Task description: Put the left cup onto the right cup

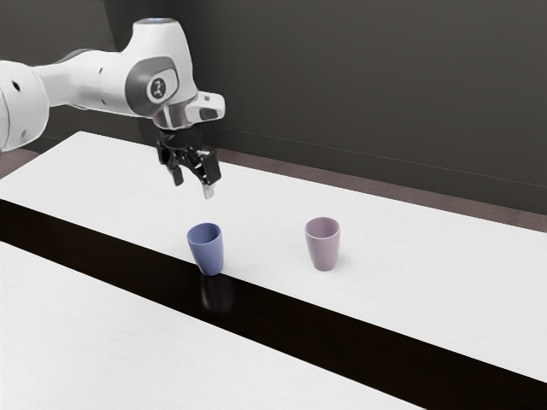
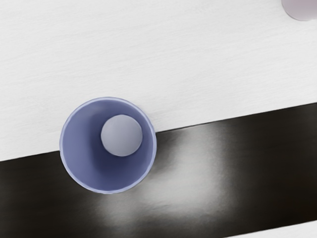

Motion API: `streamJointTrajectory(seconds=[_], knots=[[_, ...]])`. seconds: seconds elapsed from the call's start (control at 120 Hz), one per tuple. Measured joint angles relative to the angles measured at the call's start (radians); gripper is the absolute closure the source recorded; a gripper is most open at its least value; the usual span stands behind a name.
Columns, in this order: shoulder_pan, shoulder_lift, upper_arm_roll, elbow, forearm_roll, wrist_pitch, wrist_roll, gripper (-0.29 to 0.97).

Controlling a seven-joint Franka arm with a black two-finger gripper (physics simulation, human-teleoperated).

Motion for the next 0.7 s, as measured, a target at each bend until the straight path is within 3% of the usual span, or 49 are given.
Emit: streamJointTrajectory(seconds=[0.367,0.7], knots=[[0.002,0.075,-0.005,-0.031,-0.004,0.104,-0.003,0.0],[0.002,0.179,-0.004,-0.024,-0.056,0.17,-0.002,0.0]])
